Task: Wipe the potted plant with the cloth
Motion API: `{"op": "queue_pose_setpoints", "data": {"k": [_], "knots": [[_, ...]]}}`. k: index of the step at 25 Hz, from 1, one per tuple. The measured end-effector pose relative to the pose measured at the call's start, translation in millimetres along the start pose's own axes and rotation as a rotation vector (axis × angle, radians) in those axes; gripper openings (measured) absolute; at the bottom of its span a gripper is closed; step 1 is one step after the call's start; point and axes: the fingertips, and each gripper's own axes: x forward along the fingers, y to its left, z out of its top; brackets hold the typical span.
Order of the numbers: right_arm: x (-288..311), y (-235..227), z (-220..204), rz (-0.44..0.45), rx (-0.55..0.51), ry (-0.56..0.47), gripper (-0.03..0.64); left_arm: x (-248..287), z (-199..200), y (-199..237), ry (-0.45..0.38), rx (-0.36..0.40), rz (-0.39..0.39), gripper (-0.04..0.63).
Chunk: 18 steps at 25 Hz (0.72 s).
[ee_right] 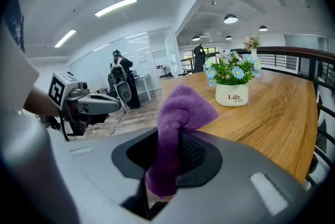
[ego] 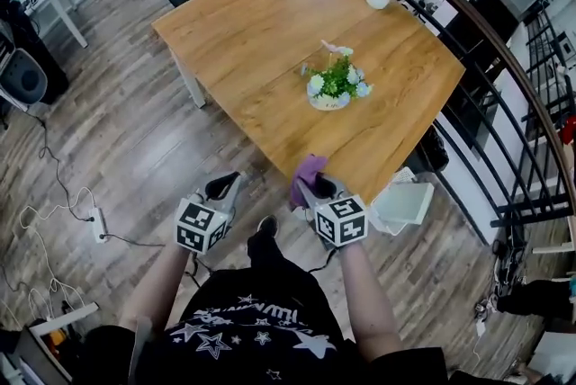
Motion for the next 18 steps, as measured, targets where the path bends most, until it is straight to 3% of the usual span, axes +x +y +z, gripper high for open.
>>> {"op": "queue_pose_setpoints", "data": {"k": [18], "knots": [[-88,113,-45,0.049,-0.098,-0.018,0.098,-129,-21,-77,-0.1,0.069,0.062,0.002]]}}
